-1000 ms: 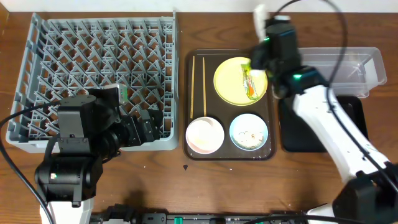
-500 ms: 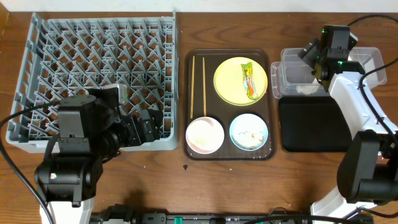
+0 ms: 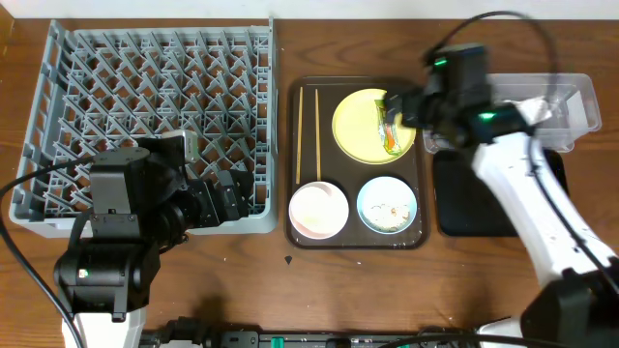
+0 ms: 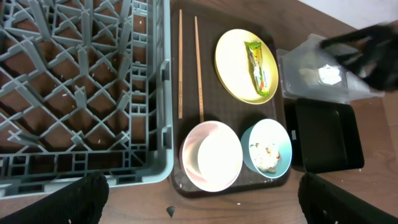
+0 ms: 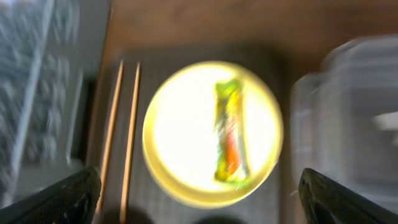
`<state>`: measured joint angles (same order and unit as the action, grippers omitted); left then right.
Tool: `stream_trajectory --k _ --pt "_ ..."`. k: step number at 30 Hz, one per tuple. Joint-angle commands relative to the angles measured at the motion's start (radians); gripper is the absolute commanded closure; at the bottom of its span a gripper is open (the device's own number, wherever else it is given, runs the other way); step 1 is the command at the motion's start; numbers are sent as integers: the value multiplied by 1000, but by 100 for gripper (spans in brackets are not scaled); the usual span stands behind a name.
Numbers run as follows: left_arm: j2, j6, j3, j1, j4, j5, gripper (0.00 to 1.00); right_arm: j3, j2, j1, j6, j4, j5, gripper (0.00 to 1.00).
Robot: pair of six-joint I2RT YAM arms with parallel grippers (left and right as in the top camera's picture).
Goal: Sort waste into correct bins and load items into the dishwasher
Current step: 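Grasp the green snack wrapper on the yellow plate with the right gripper, then drop the snack wrapper into the clear plastic bin with the right gripper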
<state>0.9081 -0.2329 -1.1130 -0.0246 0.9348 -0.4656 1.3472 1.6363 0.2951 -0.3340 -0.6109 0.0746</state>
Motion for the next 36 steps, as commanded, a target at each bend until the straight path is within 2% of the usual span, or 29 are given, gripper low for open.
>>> stream_trajectory --k 1,6,9,10,12,14,15,22,28,34,35,36 --pt "-1 -2 -22 -5 0 -10 2 -8 108 69 31 -18 -208 7" --pt "-1 -2 -22 -5 0 -10 2 -8 281 92 5 64 -327 25" --pt "-1 -2 -22 -5 0 -10 2 -8 378 85 -2 141 -340 28" --pt "-1 -2 -22 -5 0 -10 2 -8 404 83 -3 158 -327 35" --pt "-1 -2 -22 -5 0 -10 2 -8 445 76 -2 175 -284 58" --pt "-1 -2 -22 -5 0 -10 2 -8 448 74 -3 165 -253 93" --pt "-1 -2 -22 -5 0 -10 2 -7 438 72 -3 153 -223 99" --pt "-1 -2 -22 -5 0 -10 2 -6 230 43 -148 81 -143 99" --pt "-1 -2 -22 -5 0 -10 2 -6 35 -94 -292 76 -146 99" --pt "-1 -2 -22 -5 0 -10 2 -7 54 -270 -464 72 -168 99" --pt "-1 -2 -22 -5 0 -10 2 -7 76 -296 -488 74 -181 98" --pt "-1 -2 -22 -5 0 -10 2 -7 96 -315 -500 80 -183 85"
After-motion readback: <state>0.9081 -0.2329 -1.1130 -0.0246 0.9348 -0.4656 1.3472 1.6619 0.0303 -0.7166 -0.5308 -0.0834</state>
